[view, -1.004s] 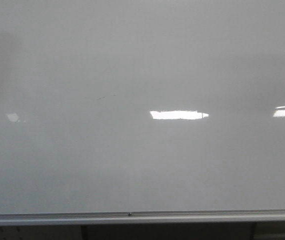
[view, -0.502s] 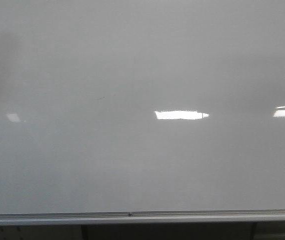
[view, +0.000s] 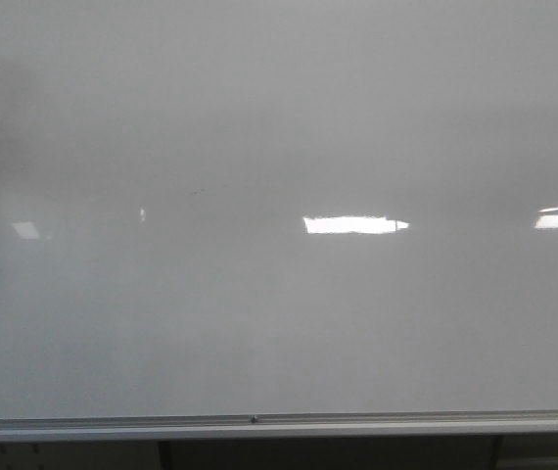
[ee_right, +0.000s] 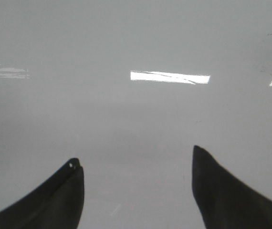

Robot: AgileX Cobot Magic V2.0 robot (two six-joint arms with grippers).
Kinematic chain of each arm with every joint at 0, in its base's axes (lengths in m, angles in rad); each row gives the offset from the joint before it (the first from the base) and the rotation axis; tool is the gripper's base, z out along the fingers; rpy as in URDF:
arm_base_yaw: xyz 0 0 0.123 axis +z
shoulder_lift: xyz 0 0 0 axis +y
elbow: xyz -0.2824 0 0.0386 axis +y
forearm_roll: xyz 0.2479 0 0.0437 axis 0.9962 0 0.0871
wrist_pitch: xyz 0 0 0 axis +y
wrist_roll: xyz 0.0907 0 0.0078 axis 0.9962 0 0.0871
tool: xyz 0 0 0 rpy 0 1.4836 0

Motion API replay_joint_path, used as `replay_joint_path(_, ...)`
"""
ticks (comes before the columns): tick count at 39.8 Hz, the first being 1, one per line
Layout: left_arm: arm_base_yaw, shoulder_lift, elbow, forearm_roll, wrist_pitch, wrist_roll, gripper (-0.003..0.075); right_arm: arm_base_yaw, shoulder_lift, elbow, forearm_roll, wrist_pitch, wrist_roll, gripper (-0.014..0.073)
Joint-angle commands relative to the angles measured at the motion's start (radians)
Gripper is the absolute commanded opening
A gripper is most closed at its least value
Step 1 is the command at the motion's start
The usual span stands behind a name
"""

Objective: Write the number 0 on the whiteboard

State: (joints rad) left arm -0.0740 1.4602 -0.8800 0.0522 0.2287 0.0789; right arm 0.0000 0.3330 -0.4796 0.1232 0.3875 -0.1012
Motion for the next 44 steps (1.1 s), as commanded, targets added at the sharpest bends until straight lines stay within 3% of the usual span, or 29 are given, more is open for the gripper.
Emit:
replay_joint_path(1, -0.005, 0.026, -0.056, -0.009, -0.099, -0.001, 0.0638, 0.0, 0.015, -0.036, 0.001, -0.075, 0.0, 0.0507)
replay_joint_path(9, -0.005, 0.087, -0.067, -0.009, -0.154, -0.001, 0.0627, 0.0, 0.015, -0.036, 0.001, -0.075, 0.0, 0.0507)
replay_joint_path(15, -0.005, 0.1, -0.067, -0.009, -0.176, -0.001, 0.0535, 0.0, 0.015, -0.036, 0.001, -0.075, 0.0, 0.0507)
replay_joint_path(22, -0.005, 0.1, -0.067, -0.009, -0.194, -0.001, 0.0362, 0.0, 0.015, -0.036, 0.001, -0.075, 0.0, 0.0507)
replay_joint_path(34, -0.005, 0.1, -0.067, -0.015, -0.185, -0.001, -0.0013, 0.0, 0.015, -0.036, 0.001, -0.075, 0.0, 0.0507)
replay_joint_path(39, -0.016, 0.09, -0.069, -0.038, -0.138, -0.001, -0.0019, 0.0, 0.015, -0.036, 0.001, -0.076, 0.0, 0.0507)
replay_joint_path(44, -0.067, 0.055, -0.088, -0.036, -0.008, -0.001, -0.0018, 0.0, 0.015, -0.036, 0.001, -0.076, 0.0, 0.0507)
